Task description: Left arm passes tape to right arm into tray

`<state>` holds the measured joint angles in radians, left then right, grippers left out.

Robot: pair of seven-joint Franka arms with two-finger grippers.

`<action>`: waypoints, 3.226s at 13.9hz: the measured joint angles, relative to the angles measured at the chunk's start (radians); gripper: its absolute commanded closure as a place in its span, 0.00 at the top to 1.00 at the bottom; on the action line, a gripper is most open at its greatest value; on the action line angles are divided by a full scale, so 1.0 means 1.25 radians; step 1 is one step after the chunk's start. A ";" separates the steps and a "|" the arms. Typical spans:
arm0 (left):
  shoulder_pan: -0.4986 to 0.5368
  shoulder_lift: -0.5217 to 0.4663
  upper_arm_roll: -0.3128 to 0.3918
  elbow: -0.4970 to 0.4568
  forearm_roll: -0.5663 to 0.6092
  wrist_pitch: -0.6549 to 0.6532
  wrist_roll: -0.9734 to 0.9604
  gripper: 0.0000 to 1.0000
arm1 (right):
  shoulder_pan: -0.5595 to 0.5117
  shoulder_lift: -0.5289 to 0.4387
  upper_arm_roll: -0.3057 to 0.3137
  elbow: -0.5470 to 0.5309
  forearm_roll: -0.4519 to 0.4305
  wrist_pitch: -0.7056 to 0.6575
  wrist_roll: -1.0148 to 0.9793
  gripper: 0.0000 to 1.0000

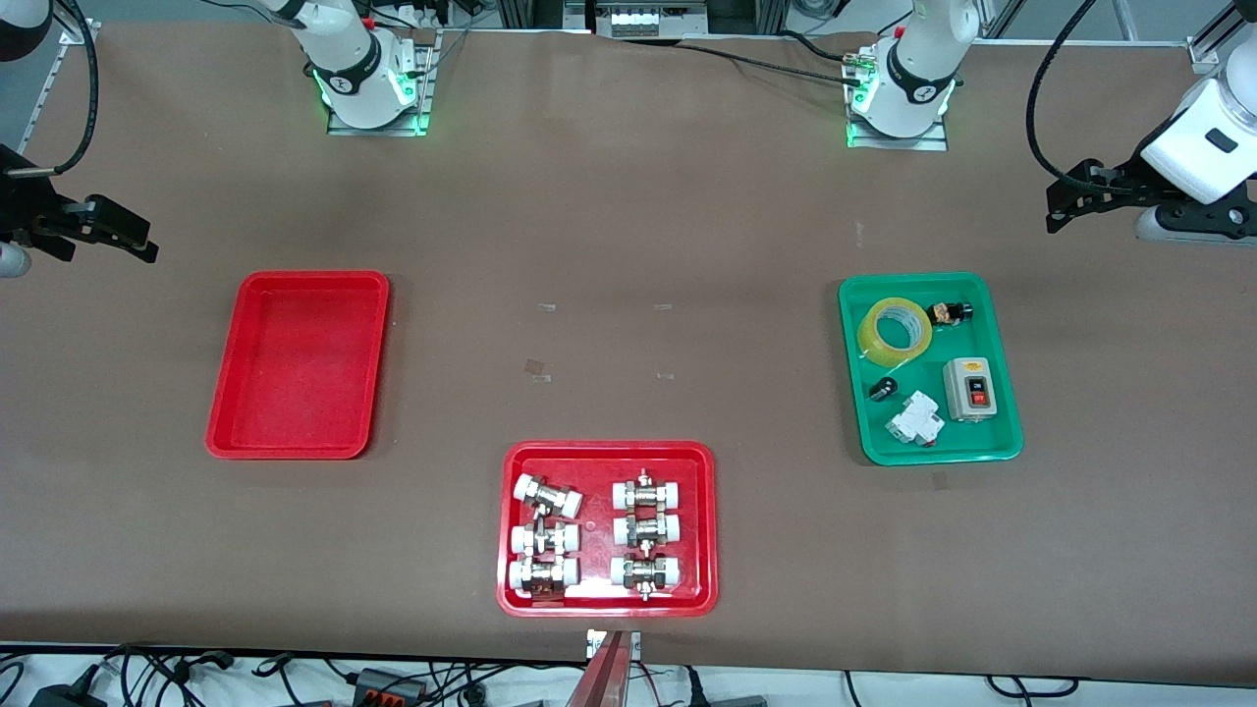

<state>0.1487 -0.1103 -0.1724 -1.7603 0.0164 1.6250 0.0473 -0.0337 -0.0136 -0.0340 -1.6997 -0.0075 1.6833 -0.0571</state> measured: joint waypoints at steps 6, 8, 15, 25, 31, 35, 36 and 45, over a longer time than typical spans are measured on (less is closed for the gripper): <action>0.002 0.081 0.001 0.007 0.000 0.055 -0.001 1.00 | 0.000 -0.004 0.000 0.001 0.000 0.000 0.000 1.00; 0.005 0.159 0.003 0.005 0.000 0.120 -0.001 1.00 | 0.000 -0.005 0.000 0.001 0.000 0.000 0.000 1.00; 0.015 0.410 0.001 -0.011 0.000 0.304 -0.001 1.00 | 0.000 -0.006 0.000 0.005 0.000 0.000 0.000 1.00; 0.014 0.424 -0.002 -0.179 0.000 0.471 -0.002 1.00 | 0.000 -0.005 -0.001 0.005 0.000 -0.005 0.000 1.00; 0.014 0.397 -0.004 -0.274 0.000 0.552 -0.050 1.00 | 0.000 -0.005 -0.001 0.005 0.000 -0.006 0.000 1.00; 0.013 0.373 -0.014 -0.307 0.000 0.552 -0.101 1.00 | 0.000 -0.005 -0.001 0.005 0.000 -0.006 0.000 1.00; 0.013 0.366 -0.020 -0.315 0.000 0.552 -0.110 1.00 | 0.000 -0.005 -0.001 0.005 0.000 -0.006 0.000 1.00; 0.028 0.355 -0.023 -0.375 0.000 0.606 -0.125 0.83 | 0.000 -0.005 -0.001 0.005 0.000 -0.029 0.000 1.00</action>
<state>0.1837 0.3333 -0.2016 -2.2285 0.0166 2.3821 -0.1089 -0.0335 -0.0205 -0.0357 -1.6937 -0.0075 1.6467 -0.0571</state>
